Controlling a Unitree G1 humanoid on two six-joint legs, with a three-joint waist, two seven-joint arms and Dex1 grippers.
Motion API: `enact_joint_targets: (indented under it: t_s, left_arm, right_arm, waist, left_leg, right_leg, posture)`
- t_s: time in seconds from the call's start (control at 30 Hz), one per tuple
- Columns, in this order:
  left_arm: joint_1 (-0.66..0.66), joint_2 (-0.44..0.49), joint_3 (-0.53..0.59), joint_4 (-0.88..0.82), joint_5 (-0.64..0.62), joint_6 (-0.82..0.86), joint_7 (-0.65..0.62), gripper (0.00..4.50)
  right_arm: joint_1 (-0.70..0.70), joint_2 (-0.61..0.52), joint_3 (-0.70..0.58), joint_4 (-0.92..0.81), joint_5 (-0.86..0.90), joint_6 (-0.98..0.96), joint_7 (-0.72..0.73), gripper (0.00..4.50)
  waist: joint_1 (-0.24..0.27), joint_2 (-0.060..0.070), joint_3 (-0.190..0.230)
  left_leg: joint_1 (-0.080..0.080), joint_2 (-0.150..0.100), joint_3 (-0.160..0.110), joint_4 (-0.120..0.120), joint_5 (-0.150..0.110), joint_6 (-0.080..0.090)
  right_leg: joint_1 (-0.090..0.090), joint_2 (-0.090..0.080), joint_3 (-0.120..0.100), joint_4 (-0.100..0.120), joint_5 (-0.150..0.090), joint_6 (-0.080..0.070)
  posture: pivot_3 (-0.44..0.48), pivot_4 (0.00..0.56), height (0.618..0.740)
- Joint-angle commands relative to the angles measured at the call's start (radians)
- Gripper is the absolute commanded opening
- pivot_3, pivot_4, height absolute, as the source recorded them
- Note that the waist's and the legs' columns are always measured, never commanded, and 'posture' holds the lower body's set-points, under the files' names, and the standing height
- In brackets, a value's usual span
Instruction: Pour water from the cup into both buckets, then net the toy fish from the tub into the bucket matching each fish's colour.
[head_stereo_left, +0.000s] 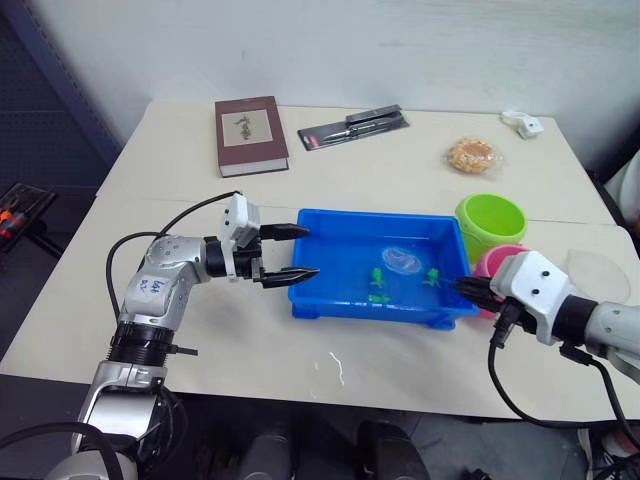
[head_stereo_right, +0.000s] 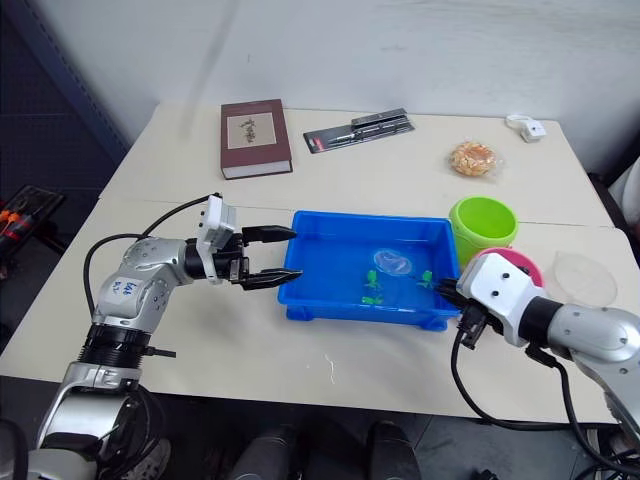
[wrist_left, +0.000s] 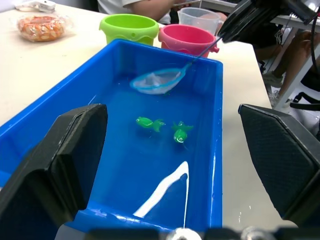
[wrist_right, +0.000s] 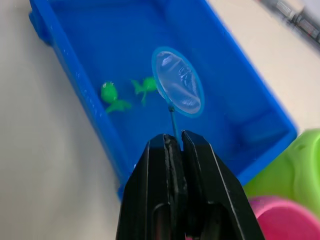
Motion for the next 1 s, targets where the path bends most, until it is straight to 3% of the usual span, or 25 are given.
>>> enact_joint_targets:
  t_s: [0.03,0.27,0.6,1.0]
  left_arm:
    - [0.009,0.01,0.027,-0.038,-0.012,-0.02,-0.002,4.49]
    - [0.024,0.007,0.029,-0.05,-0.013,-0.029,0.007,4.49]
    - [0.029,-0.005,0.032,-0.059,-0.008,-0.037,0.021,4.49]
    - [0.018,-0.017,0.026,-0.046,-0.003,-0.041,0.033,4.49]
  right_arm:
    - [-0.046,0.013,0.012,-0.017,0.037,0.102,0.018,0.0]
    - [-0.091,-0.002,0.028,-0.038,0.079,0.272,0.066,0.0]
    - [-0.268,-0.013,0.09,-0.005,0.078,0.484,0.058,0.0]
    - [-0.365,-0.131,0.15,0.006,0.003,0.509,0.133,0.0]
  waist:
    - [0.0,0.0,0.0]
    - [0.002,0.0,0.0]
    - [0.0,0.0,0.0]
    - [0.0,0.0,0.0]
  left_leg:
    - [0.0,0.0,0.0,0.0,0.0,0.0]
    - [0.0,0.0,0.0,0.0,0.0,0.0]
    - [0.0,0.0,0.0,0.0,0.0,0.0]
    - [-0.002,0.0,0.0,0.0,0.0,0.0]
  right_leg:
    - [0.0,0.0,0.0,0.0,0.0,0.0]
    - [0.0,0.0,0.0,0.0,0.0,0.0]
    - [-0.001,0.0,0.0,0.0,0.0,0.0]
    - [-0.002,-0.001,0.0,0.0,0.0,0.0]
  posture:
    - [0.0,0.15,0.738]
    - [0.0,0.15,0.738]
    - [0.0,0.15,0.738]
    - [0.0,0.15,0.738]
